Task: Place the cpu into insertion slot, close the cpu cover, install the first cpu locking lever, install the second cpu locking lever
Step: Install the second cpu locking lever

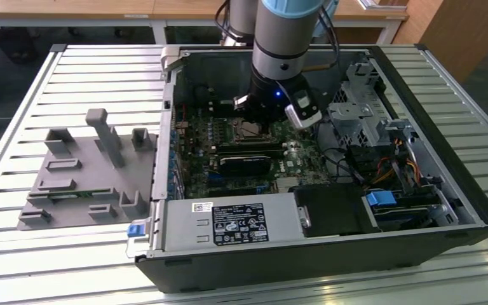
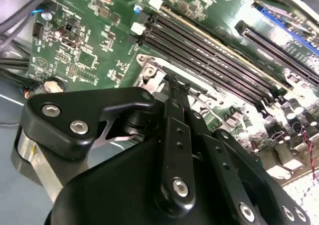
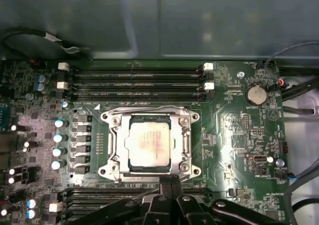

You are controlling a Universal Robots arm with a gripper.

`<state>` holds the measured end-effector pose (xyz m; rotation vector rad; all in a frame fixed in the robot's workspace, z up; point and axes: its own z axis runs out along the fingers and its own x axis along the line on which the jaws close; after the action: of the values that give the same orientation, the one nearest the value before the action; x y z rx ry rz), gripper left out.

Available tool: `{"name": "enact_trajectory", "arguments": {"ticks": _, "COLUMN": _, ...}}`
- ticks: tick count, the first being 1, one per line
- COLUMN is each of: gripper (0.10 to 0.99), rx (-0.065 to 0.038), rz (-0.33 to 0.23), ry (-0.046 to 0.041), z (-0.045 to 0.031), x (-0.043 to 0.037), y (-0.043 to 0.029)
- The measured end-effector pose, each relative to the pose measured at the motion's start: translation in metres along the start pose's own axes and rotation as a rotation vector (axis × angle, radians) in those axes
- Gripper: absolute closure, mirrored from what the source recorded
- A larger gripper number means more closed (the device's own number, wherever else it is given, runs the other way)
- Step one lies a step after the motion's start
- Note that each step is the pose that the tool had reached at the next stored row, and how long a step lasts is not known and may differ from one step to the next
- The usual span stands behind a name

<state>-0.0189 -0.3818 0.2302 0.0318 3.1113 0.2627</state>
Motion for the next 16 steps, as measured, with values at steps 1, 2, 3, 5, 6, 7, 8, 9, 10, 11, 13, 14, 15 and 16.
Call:
{"name": "enact_trajectory", "arguments": {"ticks": 1, "gripper": 0.98, "rx": 0.0, "rz": 0.0, "ry": 0.0, "z": 0.0, "x": 0.0015, "y": -0.0003}}
{"name": "enact_trajectory", "arguments": {"ticks": 2, "gripper": 0.98, "rx": -0.001, "rz": 0.0, "ry": -0.0001, "z": 0.0, "x": 0.0025, "y": -0.0006}}
{"name": "enact_trajectory", "arguments": {"ticks": 3, "gripper": 0.98, "rx": -0.001, "rz": 0.0, "ry": 0.0, "z": -0.0001, "x": 0.0032, "y": -0.0011}}
{"name": "enact_trajectory", "arguments": {"ticks": 5, "gripper": 0.98, "rx": -0.001, "rz": 0.0, "ry": 0.0, "z": -0.0002, "x": 0.0044, "y": -0.0024}}
{"name": "enact_trajectory", "arguments": {"ticks": 6, "gripper": 0.98, "rx": -0.001, "rz": 0.0, "ry": 0.0, "z": -0.0002, "x": 0.0053, "y": -0.0028}}
{"name": "enact_trajectory", "arguments": {"ticks": 7, "gripper": 0.98, "rx": -0.001, "rz": 0.0, "ry": 0.0, "z": -0.0002, "x": 0.0065, "y": -0.0031}}
{"name": "enact_trajectory", "arguments": {"ticks": 8, "gripper": 0.98, "rx": -0.001, "rz": 0.0, "ry": 0.0, "z": -0.0003, "x": 0.0077, "y": -0.0033}}
{"name": "enact_trajectory", "arguments": {"ticks": 9, "gripper": 0.98, "rx": -0.001, "rz": 0.0, "ry": 0.0, "z": -0.0003, "x": 0.0091, "y": -0.0036}}
{"name": "enact_trajectory", "arguments": {"ticks": 10, "gripper": 0.98, "rx": -0.002, "rz": 0.0, "ry": 0.0001, "z": -0.0003, "x": 0.0104, "y": -0.0039}}
{"name": "enact_trajectory", "arguments": {"ticks": 11, "gripper": 0.98, "rx": -0.002, "rz": 0.0, "ry": 0.0001, "z": -0.0004, "x": 0.0119, "y": -0.0042}}
{"name": "enact_trajectory", "arguments": {"ticks": 13, "gripper": 0.98, "rx": -0.004, "rz": 0.0, "ry": 0.0, "z": -0.0001, "x": 0.015, "y": -0.0044}}
{"name": "enact_trajectory", "arguments": {"ticks": 14, "gripper": 0.98, "rx": -0.004, "rz": 0.0, "ry": 0.0, "z": 0.0001, "x": 0.0165, "y": -0.0046}}
{"name": "enact_trajectory", "arguments": {"ticks": 15, "gripper": 0.98, "rx": -0.004, "rz": 0.0, "ry": 0.0, "z": 0.0003, "x": 0.0178, "y": -0.0047}}
{"name": "enact_trajectory", "arguments": {"ticks": 16, "gripper": 0.98, "rx": -0.004, "rz": 0.0, "ry": 0.0, "z": 0.0008, "x": 0.0189, "y": -0.0048}}
